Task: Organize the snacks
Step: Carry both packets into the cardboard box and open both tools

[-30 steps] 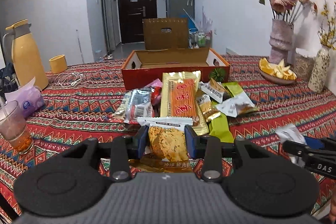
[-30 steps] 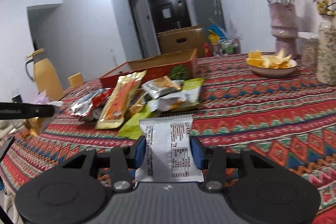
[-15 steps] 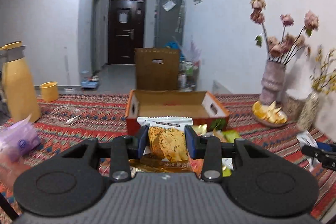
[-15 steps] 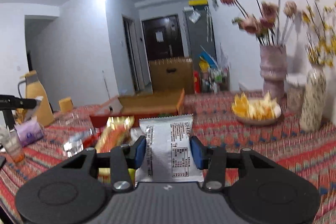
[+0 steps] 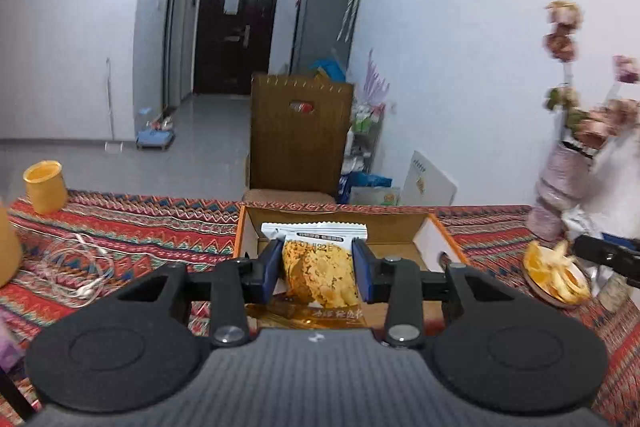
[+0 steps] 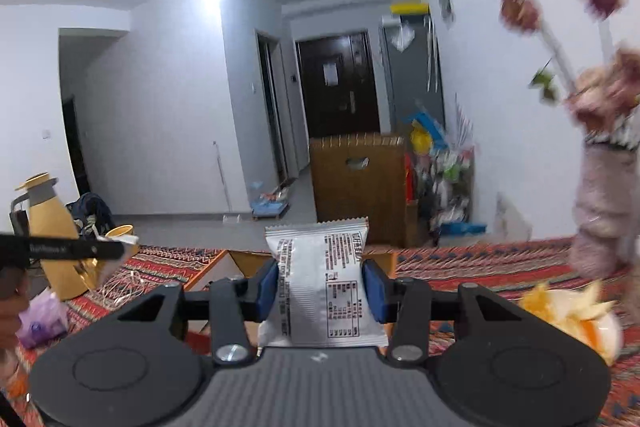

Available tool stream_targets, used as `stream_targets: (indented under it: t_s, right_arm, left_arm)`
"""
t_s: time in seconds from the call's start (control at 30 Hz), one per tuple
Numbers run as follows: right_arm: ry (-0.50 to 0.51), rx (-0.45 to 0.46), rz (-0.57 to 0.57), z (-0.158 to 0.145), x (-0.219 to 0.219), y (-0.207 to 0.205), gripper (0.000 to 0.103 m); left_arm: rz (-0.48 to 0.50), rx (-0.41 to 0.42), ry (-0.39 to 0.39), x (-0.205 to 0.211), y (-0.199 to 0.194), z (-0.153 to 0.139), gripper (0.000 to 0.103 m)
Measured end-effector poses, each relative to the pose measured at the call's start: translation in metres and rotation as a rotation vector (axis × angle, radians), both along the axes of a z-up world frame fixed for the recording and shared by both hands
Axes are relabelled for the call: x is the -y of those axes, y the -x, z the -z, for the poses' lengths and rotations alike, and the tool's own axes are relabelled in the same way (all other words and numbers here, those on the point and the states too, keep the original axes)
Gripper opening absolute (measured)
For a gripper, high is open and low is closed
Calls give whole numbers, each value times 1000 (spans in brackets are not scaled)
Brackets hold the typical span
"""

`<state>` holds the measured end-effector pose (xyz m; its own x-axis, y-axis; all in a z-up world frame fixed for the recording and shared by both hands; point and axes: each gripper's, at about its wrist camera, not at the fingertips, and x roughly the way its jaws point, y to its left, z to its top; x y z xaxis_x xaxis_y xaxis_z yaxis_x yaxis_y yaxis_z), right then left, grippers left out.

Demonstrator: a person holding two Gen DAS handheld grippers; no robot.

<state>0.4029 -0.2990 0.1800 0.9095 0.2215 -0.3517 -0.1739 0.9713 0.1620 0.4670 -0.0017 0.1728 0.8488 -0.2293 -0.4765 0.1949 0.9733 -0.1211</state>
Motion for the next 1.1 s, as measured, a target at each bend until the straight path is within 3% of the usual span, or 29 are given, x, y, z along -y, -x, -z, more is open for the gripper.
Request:
stream_targets:
  t_s: [0.3, 0.37, 0.47, 0.53, 0.57, 0.63, 0.7, 0.73, 0.9, 1.0, 1.1]
  right_arm:
    - [60, -261, 58, 60, -23, -200, 45]
    - [111, -307, 82, 79, -30, -231, 45]
    - [147, -353, 122, 105, -33, -267, 45]
    - [160, -377, 119, 119, -37, -276, 45]
    - [172, -379, 115, 125, -39, -278, 51]
    - [202, -352, 92, 130, -46, -276, 61]
    - [208, -340, 55, 131, -52, -274, 82]
    - [234, -329, 65, 131, -56, -271, 86]
    - [230, -268, 93, 125, -55, -264, 86]
    - [200, -244, 92, 105, -48, -252, 86]
    - [168, -215, 77, 72, -42, -226, 87]
  left_arm:
    - [-36, -100, -81, 22, -161, 64, 38]
    - [0, -128, -98, 25, -193, 84, 38]
    - [-50, -164, -165, 31, -222, 111, 38]
    - [-46, -175, -161, 29, -227, 122, 39]
    - [-39, -178, -167, 30, -228, 126, 41]
    - [-25, -189, -177, 31, -229, 132, 58]
    - [-18, -174, -152, 30, -227, 132, 70]
    - [-30, -162, -147, 29, -226, 131, 72]
    - [-62, -156, -129, 22, -213, 116, 72]
    - [-39, -124, -83, 19, -192, 81, 74]
    - [-17, -66, -48, 16, -158, 36, 83]
